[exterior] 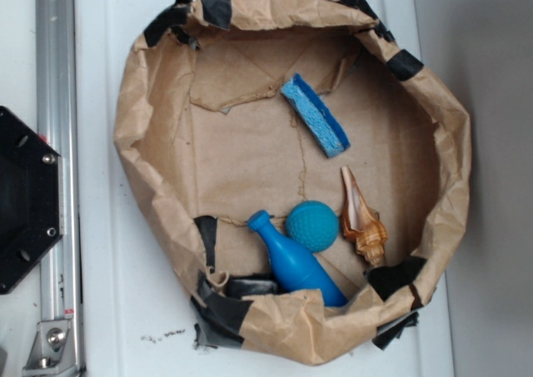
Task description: Grab the blue sponge.
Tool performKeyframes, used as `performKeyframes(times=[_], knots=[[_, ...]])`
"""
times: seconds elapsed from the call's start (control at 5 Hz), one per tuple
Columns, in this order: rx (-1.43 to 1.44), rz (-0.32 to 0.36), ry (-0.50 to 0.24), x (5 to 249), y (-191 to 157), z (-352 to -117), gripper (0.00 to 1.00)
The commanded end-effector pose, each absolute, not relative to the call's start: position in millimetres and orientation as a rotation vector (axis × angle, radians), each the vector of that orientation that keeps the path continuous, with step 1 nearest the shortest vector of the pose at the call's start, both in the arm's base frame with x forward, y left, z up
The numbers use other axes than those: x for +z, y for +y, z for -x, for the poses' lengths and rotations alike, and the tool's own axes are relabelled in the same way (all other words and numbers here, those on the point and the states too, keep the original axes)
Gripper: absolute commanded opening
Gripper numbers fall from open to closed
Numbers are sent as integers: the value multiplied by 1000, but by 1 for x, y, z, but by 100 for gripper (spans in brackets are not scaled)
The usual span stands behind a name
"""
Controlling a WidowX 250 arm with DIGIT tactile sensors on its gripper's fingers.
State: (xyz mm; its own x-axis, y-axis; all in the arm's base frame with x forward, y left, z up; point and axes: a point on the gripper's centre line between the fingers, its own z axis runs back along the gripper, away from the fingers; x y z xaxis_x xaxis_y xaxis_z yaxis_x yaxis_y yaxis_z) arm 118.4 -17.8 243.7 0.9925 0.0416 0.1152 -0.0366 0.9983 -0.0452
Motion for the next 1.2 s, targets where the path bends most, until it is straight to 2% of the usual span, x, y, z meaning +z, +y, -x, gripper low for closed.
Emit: performKeyframes(times=[0.0,0.2,0.4,0.6,0.8,1.0], knots=[[39,43,-116,244,-18,-118,100],[-148,4,-192,211,-23,-168,100],[-197,-74,-173,164,-35,-218,100],[-307,-80,-172,130,-30,-264,100],[-391,4,-163,98,5,-280,100],[-526,13,-147,86,19,-279,100]])
